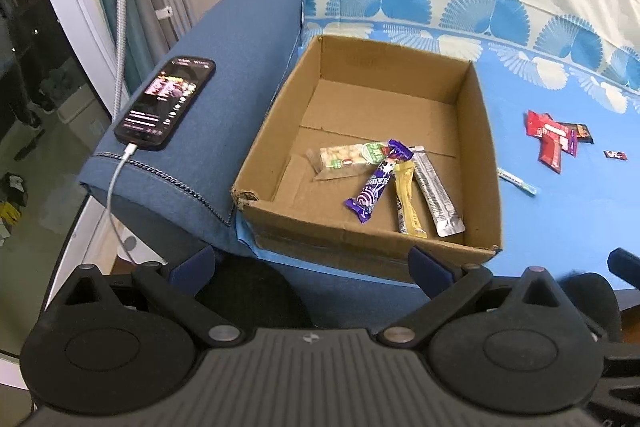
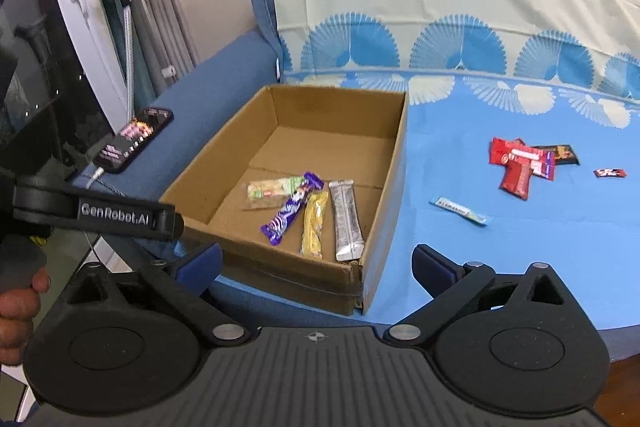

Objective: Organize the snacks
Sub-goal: 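Lift both tools away from the box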

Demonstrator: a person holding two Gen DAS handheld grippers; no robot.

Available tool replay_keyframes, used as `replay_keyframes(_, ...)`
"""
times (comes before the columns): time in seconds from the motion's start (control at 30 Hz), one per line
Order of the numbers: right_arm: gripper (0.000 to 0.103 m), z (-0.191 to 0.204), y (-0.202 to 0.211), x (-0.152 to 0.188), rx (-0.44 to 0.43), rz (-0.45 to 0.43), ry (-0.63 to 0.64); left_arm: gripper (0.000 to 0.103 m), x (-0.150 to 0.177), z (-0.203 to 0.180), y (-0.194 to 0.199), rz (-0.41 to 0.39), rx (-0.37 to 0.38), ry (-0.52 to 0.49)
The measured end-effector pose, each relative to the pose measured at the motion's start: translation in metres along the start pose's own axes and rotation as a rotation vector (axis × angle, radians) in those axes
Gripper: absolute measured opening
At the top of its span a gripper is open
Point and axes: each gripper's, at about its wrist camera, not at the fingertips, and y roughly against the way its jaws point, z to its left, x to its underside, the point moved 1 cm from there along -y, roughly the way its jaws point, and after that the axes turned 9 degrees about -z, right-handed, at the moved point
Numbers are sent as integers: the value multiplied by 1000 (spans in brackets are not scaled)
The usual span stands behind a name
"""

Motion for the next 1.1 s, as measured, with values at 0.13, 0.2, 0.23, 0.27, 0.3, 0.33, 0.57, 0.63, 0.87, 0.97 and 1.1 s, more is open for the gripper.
replay_keyframes(0.13, 101, 0, 17, 1, -11, -38, -5, 103, 8, -3, 18, -23, -1, -8)
replay_keyframes(0.2, 102, 0, 24, 3, -15, -51, -8, 103, 12, -6, 24, -30, 1, -18)
replay_keyframes(0.23, 102, 0, 27, 4, -16, -57, -10, 103, 13, -6, 26, -32, 3, -23)
replay_keyframes(0.27, 102, 0, 30, 4, -15, -62, -12, 103, 15, -8, 29, -36, 4, -29)
replay_keyframes(0.3, 102, -1, 33, 5, -14, -67, -15, 103, 16, -9, 32, -40, 5, -32)
replay_keyframes(0.33, 102, -1, 36, 5, -13, -72, -19, 103, 17, -10, 34, -43, 6, -35)
replay_keyframes(0.57, 102, -7, 48, 8, -1, -97, -44, 103, 20, -18, 44, -59, 12, -58)
replay_keyframes(0.63, 102, -9, 49, 9, -2, -99, -49, 103, 21, -19, 45, -61, 11, -63)
replay_keyframes(0.87, 102, -14, 50, 9, -9, -104, -62, 103, 19, -27, 44, -51, 15, -79)
replay_keyframes(0.97, 102, -21, 51, 7, 6, -119, -76, 103, 14, -36, 43, -39, 36, -87)
replay_keyframes(1.1, 102, -47, 56, 6, 62, -144, -105, 103, 2, -62, 36, -21, 73, -101)
